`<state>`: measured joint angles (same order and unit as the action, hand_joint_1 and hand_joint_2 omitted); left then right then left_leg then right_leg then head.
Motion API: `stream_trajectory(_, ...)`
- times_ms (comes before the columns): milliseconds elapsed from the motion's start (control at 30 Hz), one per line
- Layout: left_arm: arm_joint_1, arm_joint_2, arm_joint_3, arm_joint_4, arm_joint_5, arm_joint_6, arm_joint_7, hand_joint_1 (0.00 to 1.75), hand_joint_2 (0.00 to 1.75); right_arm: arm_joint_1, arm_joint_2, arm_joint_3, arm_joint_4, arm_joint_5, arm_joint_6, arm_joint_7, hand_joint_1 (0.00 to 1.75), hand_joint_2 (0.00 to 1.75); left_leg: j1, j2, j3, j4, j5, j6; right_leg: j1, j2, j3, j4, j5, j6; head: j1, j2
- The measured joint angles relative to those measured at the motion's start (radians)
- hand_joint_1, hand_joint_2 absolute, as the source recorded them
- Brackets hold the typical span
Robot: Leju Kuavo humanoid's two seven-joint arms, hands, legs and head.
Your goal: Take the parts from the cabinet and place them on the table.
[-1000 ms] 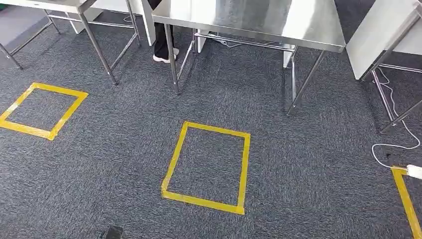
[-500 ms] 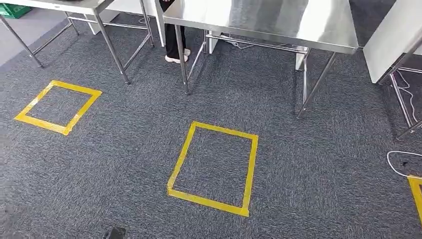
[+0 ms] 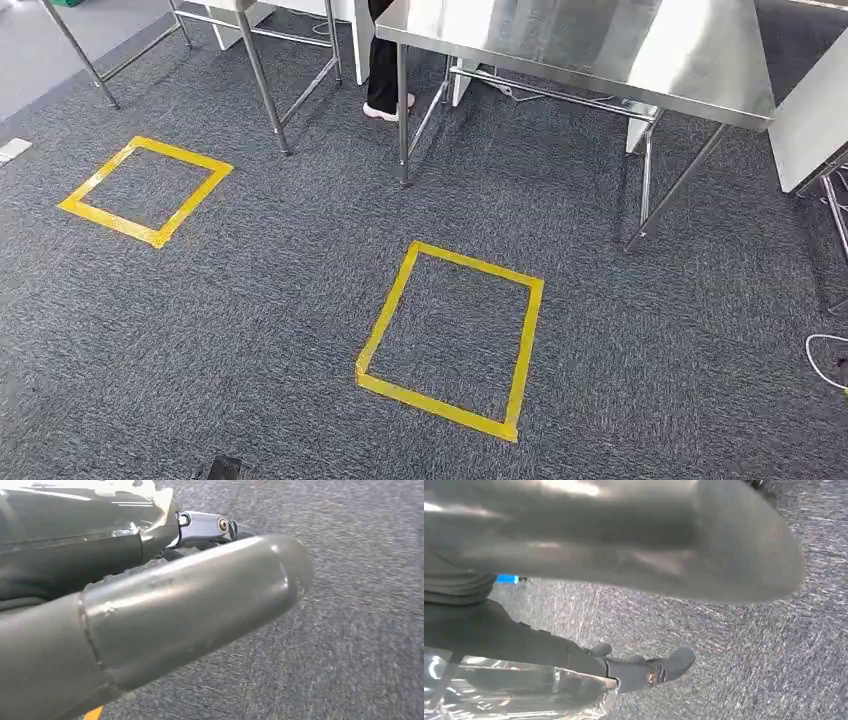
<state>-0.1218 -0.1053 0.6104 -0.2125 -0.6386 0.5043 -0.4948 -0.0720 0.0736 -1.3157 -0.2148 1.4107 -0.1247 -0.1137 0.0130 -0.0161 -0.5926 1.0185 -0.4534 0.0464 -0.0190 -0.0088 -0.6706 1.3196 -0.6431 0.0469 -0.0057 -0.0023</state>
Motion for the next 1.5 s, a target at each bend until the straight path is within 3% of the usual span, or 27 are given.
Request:
stream_trajectory(67,0.006,-0.001,0.005,0.0,0.008,0.003,-0.006,0.0,0.0,0.001,-0.004,0.002,0.0,0.008,0.003,0.0,0.0,0.0,-0.003,-0.014,0.002,0.0,0.0,0.0,0.001,0.003,0.035,-0.074,0.045,0.012,0.0,0.0)
stream_trajectory(100,0.008,-0.002,0.007,0.0,0.013,0.005,-0.011,0.0,0.0,0.001,-0.006,0.005,0.0,0.011,0.005,-0.003,0.0,0.0,-0.003,-0.022,0.004,0.0,0.001,-0.001,0.001,0.007,0.081,-0.169,0.086,0.017,-0.001,0.0)
stream_trajectory(133,0.01,-0.002,0.01,0.0,0.014,0.008,-0.015,0.0,0.0,0.001,-0.007,0.009,0.0,0.015,0.009,-0.008,0.0,0.0,-0.003,-0.028,0.005,0.0,0.001,-0.002,0.003,0.016,0.128,-0.263,0.12,0.017,0.001,0.0)
stream_trajectory(167,0.013,-0.003,0.014,0.0,0.019,0.011,-0.019,0.0,0.0,0.0,-0.011,0.013,0.0,0.018,0.013,-0.012,0.0,0.0,-0.003,-0.031,0.004,0.001,0.002,-0.005,0.004,0.039,0.151,-0.325,0.132,0.006,0.001,0.0)
stream_trajectory(200,0.016,-0.003,0.018,0.0,0.021,0.013,-0.021,0.0,0.0,-0.001,-0.011,0.016,0.0,0.02,0.014,-0.014,0.0,0.0,-0.01,-0.036,0.005,0.003,0.0,-0.011,0.015,0.032,0.148,-0.329,0.139,-0.005,0.0,0.0)
stream_trajectory(300,0.026,-0.003,0.026,0.0,0.031,0.014,-0.031,0.0,0.0,-0.002,-0.013,0.024,0.0,0.026,0.015,-0.017,0.0,0.0,-0.005,-0.042,0.004,-0.003,0.005,-0.027,0.019,0.023,0.147,-0.327,0.142,-0.024,0.0,0.0)
stream_trajectory(333,0.029,0.0,0.031,0.0,0.032,0.015,-0.033,0.0,0.0,-0.003,-0.012,0.026,0.0,0.026,0.016,-0.018,0.0,0.0,-0.003,-0.038,-0.001,0.007,-0.001,-0.031,-0.006,0.015,0.161,-0.337,0.151,-0.037,0.0,0.0)
stream_trajectory(367,0.032,0.0,0.033,0.0,0.033,0.015,-0.037,0.0,0.0,-0.004,-0.012,0.027,0.0,0.026,0.016,-0.018,0.0,0.0,-0.005,-0.015,-0.011,0.032,-0.023,-0.037,-0.001,0.011,0.16,-0.338,0.153,-0.039,-0.002,0.0)
stream_trajectory(400,0.033,0.0,0.036,0.0,0.034,0.015,-0.042,0.0,0.0,-0.003,-0.013,0.028,0.0,0.027,0.016,-0.019,0.0,0.0,-0.002,-0.002,-0.035,0.089,-0.066,-0.04,-0.001,0.006,0.16,-0.337,0.156,-0.049,-0.011,0.0)
stream_trajectory(467,0.035,0.0,0.045,0.0,0.038,0.015,-0.05,0.0,0.0,0.0,-0.013,0.031,0.0,0.028,0.016,-0.02,0.0,0.0,0.001,0.003,-0.104,0.242,-0.141,-0.049,0.002,-0.007,0.159,-0.337,0.155,-0.053,-0.009,0.0)
stream_trajectory(500,0.038,0.0,0.047,0.001,0.04,0.014,-0.053,0.0,0.0,0.0,-0.013,0.033,0.0,0.027,0.017,-0.022,0.0,0.0,0.003,0.004,-0.127,0.29,-0.153,-0.052,0.002,-0.012,0.158,-0.337,0.155,-0.053,-0.011,0.0)
stream_trajectory(567,0.041,0.003,0.048,0.001,0.042,0.013,-0.058,0.0,0.0,0.0,-0.012,0.035,0.0,0.027,0.017,-0.023,0.0,0.0,0.011,0.013,-0.111,0.254,-0.111,-0.057,0.001,-0.02,0.159,-0.336,0.153,-0.051,-0.011,0.0)
stream_trajectory(633,0.041,0.006,0.049,0.001,0.042,0.012,-0.063,0.0,0.0,-0.001,-0.009,0.036,0.0,0.025,0.017,-0.026,0.0,0.0,0.019,0.032,-0.021,0.086,-0.029,-0.062,-0.002,-0.027,0.163,-0.333,0.149,-0.045,-0.01,0.0)
stream_trajectory(667,0.04,0.006,0.049,0.001,0.041,0.012,-0.064,0.0,0.0,-0.002,-0.011,0.037,0.0,0.024,0.016,-0.031,0.0,0.0,0.021,0.058,0.015,0.018,-0.02,-0.063,0.004,-0.03,0.162,-0.329,0.145,-0.039,-0.012,0.0)
stream_trajectory(767,0.039,0.007,0.05,0.001,0.042,0.012,-0.067,0.0,0.0,-0.003,-0.01,0.04,0.0,0.024,0.014,-0.04,0.0,0.0,0.008,0.036,0.012,0.013,-0.021,-0.041,0.015,-0.039,0.157,-0.327,0.14,-0.021,-0.007,0.0)
stream_trajectory(833,0.039,0.007,0.056,0.001,0.049,0.013,-0.074,0.0,0.0,-0.003,-0.01,0.043,0.0,0.027,0.014,-0.05,0.0,0.0,0.006,0.026,0.013,0.001,-0.009,-0.018,0.017,-0.048,0.159,-0.326,0.138,-0.006,-0.009,0.0)
stream_trajectory(867,0.039,0.006,0.058,0.001,0.051,0.013,-0.078,0.0,0.0,-0.003,-0.011,0.044,0.0,0.029,0.014,-0.052,0.0,0.0,0.006,0.024,0.013,-0.002,-0.005,-0.012,0.008,-0.031,0.149,-0.304,0.122,-0.005,-0.006,0.0)
stream_trajectory(967,0.039,0.011,0.064,0.0,0.053,0.013,-0.084,0.0,0.0,-0.002,-0.007,0.045,0.002,0.034,0.014,-0.053,0.0,0.0,0.005,0.01,0.004,-0.003,0.0,-0.001,0.002,-0.004,0.05,-0.096,0.024,-0.014,-0.002,0.0)
stream_trajectory(1033,0.04,0.012,0.07,0.001,0.054,0.013,-0.084,0.0,0.0,0.0,-0.005,0.047,0.002,0.036,0.014,-0.052,0.0,0.0,0.002,-0.004,0.001,-0.002,0.001,0.0,0.003,0.0,0.011,-0.019,0.008,-0.003,-0.001,0.0)
stream_trajectory(1100,0.045,0.012,0.075,0.001,0.055,0.014,-0.084,0.0,0.0,-0.001,-0.005,0.051,0.002,0.04,0.014,-0.046,0.0,0.0,0.002,-0.017,0.003,-0.002,0.002,-0.001,0.003,0.002,0.064,-0.124,0.062,0.013,0.0,0.0)
stream_trajectory(1167,0.048,0.012,0.078,0.001,0.055,0.013,-0.088,0.0,0.0,-0.002,-0.005,0.051,0.002,0.04,0.014,-0.044,0.0,0.0,0.002,-0.027,0.005,-0.002,0.004,-0.006,0.001,0.021,0.157,-0.307,0.129,0.019,0.0,0.0)
stream_trajectory(1233,0.05,0.013,0.079,0.001,0.055,0.012,-0.092,0.0,0.0,-0.004,-0.004,0.051,0.002,0.035,0.013,-0.043,0.0,0.0,-0.004,-0.034,0.004,-0.001,0.005,-0.018,0.012,0.022,0.154,-0.329,0.134,-0.006,0.001,0.0)
stream_trajectory(1300,0.052,0.015,0.079,0.001,0.053,0.012,-0.092,0.0,0.0,-0.005,-0.003,0.051,0.002,0.034,0.009,-0.045,0.0,0.0,-0.001,-0.037,0.004,-0.007,0.009,-0.03,0.019,0.019,0.152,-0.327,0.135,-0.02,0.0,0.0)
stream_trajectory(1333,0.053,0.017,0.08,0.001,0.053,0.012,-0.092,0.0,0.0,-0.005,-0.001,0.051,0.002,0.034,0.008,-0.047,0.0,0.0,-0.001,-0.04,0.002,-0.008,0.01,-0.038,0.01,0.014,0.156,-0.334,0.143,-0.032,0.0,0.0)
stream_trajectory(1367,0.054,0.018,0.08,0.001,0.053,0.012,-0.092,0.0,0.0,-0.007,0.001,0.052,0.002,0.035,0.006,-0.048,0.0,0.0,0.003,-0.025,-0.003,0.008,-0.001,-0.041,-0.003,0.007,0.165,-0.338,0.148,-0.039,-0.002,0.0)
stream_trajectory(1400,0.055,0.018,0.08,0.002,0.053,0.012,-0.093,0.0,0.0,-0.007,0.001,0.052,0.002,0.037,0.003,-0.05,0.0,0.0,0.0,-0.004,-0.022,0.053,-0.041,-0.043,-0.001,0.005,0.164,-0.338,0.152,-0.053,-0.006,0.0)
stream_trajectory(1500,0.056,0.021,0.082,0.002,0.052,0.013,-0.096,0.0,0.0,-0.006,0.001,0.054,0.002,0.039,0.001,-0.051,0.0,0.0,0.001,0.005,-0.123,0.279,-0.154,-0.052,0.004,-0.01,0.161,-0.338,0.151,-0.056,-0.009,0.0)
